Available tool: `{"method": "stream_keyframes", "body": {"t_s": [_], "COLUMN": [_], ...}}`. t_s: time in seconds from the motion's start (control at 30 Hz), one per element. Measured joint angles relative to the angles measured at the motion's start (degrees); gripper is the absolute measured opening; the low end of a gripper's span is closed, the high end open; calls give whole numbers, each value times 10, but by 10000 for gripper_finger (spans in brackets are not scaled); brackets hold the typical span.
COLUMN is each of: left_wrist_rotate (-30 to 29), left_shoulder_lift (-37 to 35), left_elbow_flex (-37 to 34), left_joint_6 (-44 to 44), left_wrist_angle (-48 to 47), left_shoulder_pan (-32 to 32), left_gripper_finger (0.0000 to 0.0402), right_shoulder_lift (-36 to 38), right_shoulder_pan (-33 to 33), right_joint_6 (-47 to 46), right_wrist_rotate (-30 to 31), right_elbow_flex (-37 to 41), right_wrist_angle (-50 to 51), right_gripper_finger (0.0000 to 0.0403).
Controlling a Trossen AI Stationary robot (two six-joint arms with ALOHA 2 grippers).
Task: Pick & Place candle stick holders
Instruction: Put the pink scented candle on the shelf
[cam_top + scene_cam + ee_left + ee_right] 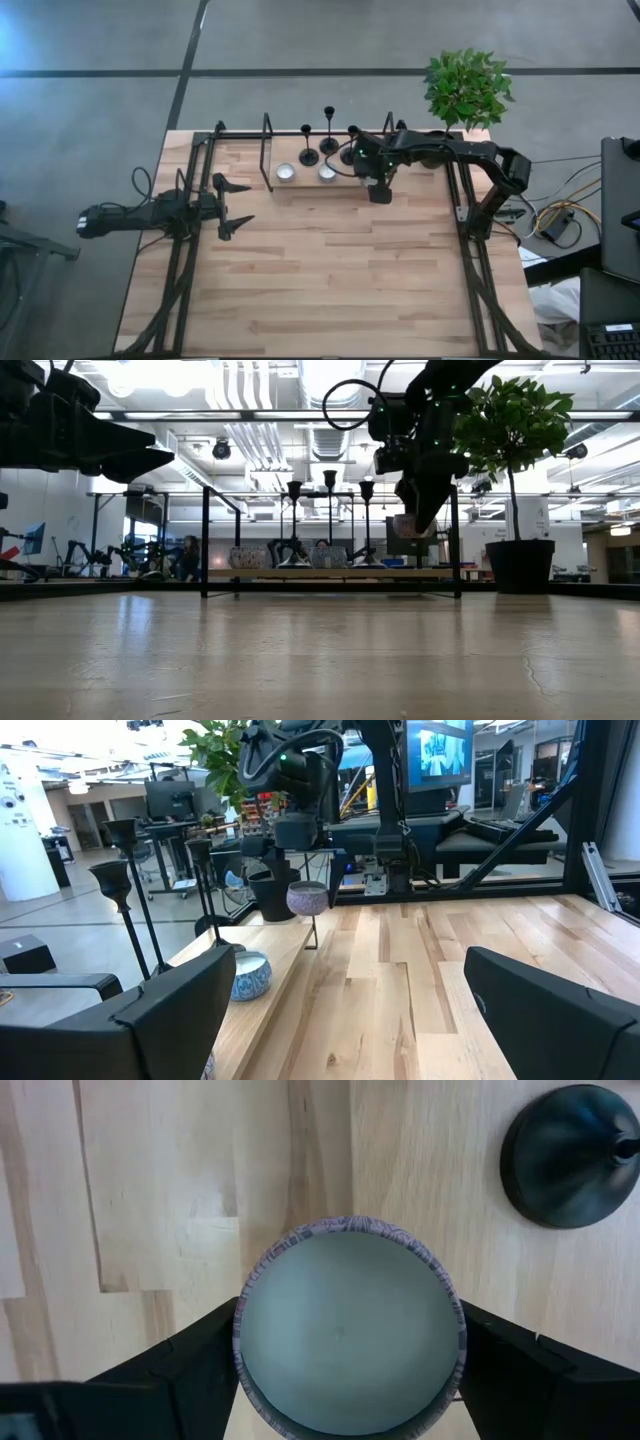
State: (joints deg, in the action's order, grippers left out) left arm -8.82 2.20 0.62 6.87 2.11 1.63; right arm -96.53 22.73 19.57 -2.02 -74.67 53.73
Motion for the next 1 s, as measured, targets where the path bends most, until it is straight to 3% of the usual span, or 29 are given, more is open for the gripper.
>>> {"method": "stream_keyframes", "body": {"t_s": [1.0], "left_wrist_rotate": [0], "left_shoulder_lift": [0], "left_elbow_flex": [0], "left_joint_6": [0], "left_wrist_angle": [0], "left_shoulder_pan": [0], "left_gripper_finger": [399], "right_shoulder_lift": [-87], "right_shoulder_pan": [38], "right_joint_6": [47], "right_wrist_rotate": [21], "right_elbow_flex": [-66], "right_wrist_angle": [41], "right_gripper_finger": [297]}}
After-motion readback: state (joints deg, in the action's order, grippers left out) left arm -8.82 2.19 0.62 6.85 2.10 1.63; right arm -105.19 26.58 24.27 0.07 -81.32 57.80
